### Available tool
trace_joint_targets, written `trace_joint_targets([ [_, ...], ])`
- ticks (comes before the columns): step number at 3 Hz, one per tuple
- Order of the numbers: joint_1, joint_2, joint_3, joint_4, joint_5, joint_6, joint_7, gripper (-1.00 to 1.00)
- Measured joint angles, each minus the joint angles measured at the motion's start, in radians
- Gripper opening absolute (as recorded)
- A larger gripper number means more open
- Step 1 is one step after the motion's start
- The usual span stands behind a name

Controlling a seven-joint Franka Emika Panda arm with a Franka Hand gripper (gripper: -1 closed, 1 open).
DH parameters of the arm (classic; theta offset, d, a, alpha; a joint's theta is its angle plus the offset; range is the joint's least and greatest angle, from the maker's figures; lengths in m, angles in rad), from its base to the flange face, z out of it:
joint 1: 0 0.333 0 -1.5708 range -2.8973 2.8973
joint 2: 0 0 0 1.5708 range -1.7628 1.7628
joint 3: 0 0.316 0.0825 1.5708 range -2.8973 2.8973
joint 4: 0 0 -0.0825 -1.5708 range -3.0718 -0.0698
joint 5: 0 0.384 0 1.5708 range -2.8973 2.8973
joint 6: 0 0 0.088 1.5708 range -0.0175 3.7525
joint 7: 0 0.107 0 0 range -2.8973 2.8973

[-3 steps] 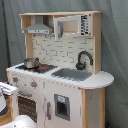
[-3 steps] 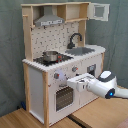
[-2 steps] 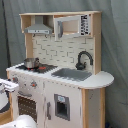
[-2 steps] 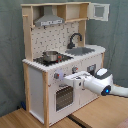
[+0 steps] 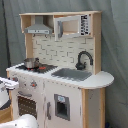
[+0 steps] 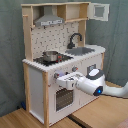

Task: Play with the kitchen

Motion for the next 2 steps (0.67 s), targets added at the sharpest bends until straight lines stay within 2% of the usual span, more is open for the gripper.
trace_joint_targets([
  [1,-0.072,0.0,0.013,0.076,0.002,-0.005,0.001,1.0],
  [2,-0.123,0.0,0.04,0.139,0.003,-0.03,0.001,1.0],
])
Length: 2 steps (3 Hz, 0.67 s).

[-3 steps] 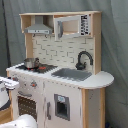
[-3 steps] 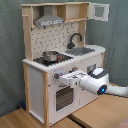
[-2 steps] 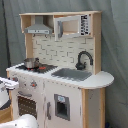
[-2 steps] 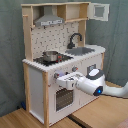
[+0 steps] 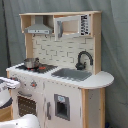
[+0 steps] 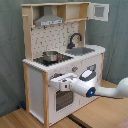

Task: Play with the kitchen

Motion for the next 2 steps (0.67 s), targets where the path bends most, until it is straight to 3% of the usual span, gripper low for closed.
trace_joint_targets([
  [1,0.0,0.0,0.0,0.0,0.001,-0.002,0.0,-1.0],
  [2,0.002,0.0,0.001,0.003,0.013,-0.022,0.001,-1.0],
])
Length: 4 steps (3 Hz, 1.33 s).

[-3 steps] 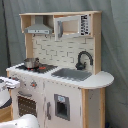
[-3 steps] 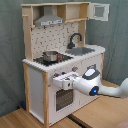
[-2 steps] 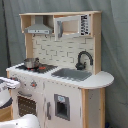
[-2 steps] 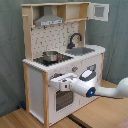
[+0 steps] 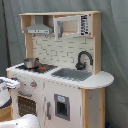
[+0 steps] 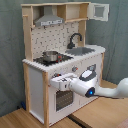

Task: Play with the kitchen

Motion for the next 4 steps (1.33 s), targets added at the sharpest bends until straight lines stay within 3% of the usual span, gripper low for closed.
trace_joint_targets([
  [3,0.001,0.0,0.013,-0.001,0.234,-0.01,0.238,-1.0],
  [4,0.002,0.0,0.015,-0.002,0.274,-0.01,0.338,-1.0],
])
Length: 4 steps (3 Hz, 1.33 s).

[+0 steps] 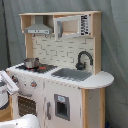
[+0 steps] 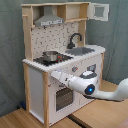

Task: Play with the kitchen

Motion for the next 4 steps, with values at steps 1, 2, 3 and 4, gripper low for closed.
trace_joint_targets([
  [1,0.0,0.0,0.0,0.0,0.012,0.0,0.118,-1.0],
  [2,0.0,0.0,0.0,0.0,0.012,0.0,0.236,-1.0],
  [3,0.0,0.0,0.0,0.0,0.012,0.001,0.337,-1.0],
  [4,0.001,0.0,0.0,0.0,0.012,0.001,0.449,-1.0],
])
